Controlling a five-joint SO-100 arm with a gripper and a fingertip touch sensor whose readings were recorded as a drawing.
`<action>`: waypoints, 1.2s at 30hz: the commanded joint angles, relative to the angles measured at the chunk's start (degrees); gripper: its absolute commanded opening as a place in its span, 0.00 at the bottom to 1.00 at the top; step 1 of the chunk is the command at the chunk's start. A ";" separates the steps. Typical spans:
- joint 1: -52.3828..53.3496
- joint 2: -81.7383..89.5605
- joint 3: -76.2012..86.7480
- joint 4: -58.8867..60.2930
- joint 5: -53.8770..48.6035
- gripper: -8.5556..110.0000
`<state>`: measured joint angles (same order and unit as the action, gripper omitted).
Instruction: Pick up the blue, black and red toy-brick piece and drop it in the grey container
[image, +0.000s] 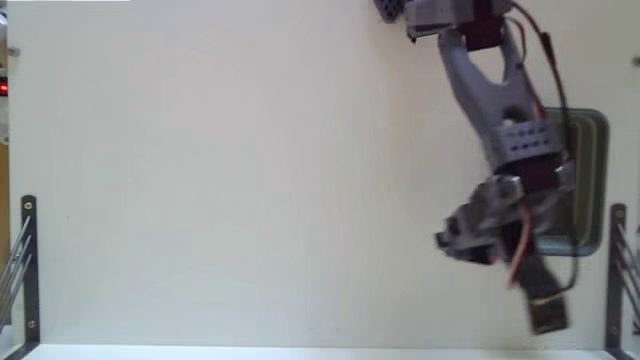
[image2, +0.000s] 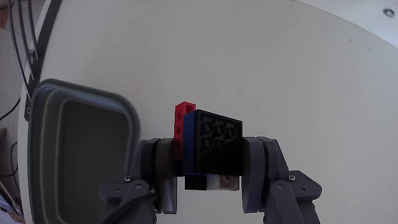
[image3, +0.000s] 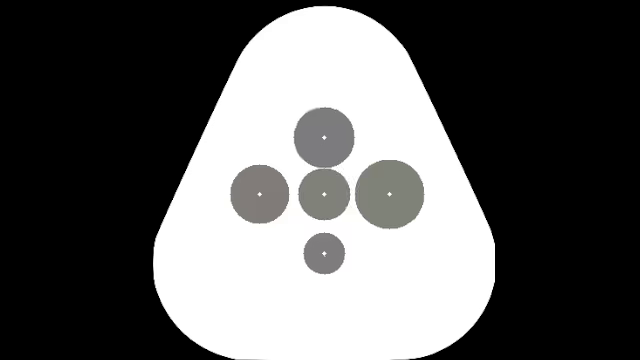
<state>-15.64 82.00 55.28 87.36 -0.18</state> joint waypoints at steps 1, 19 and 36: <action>-4.74 6.27 1.94 -1.84 0.18 0.53; -19.30 10.40 9.37 -5.11 0.18 0.53; -21.76 11.10 10.62 -5.66 0.18 0.53</action>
<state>-36.21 88.51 65.30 82.35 -0.18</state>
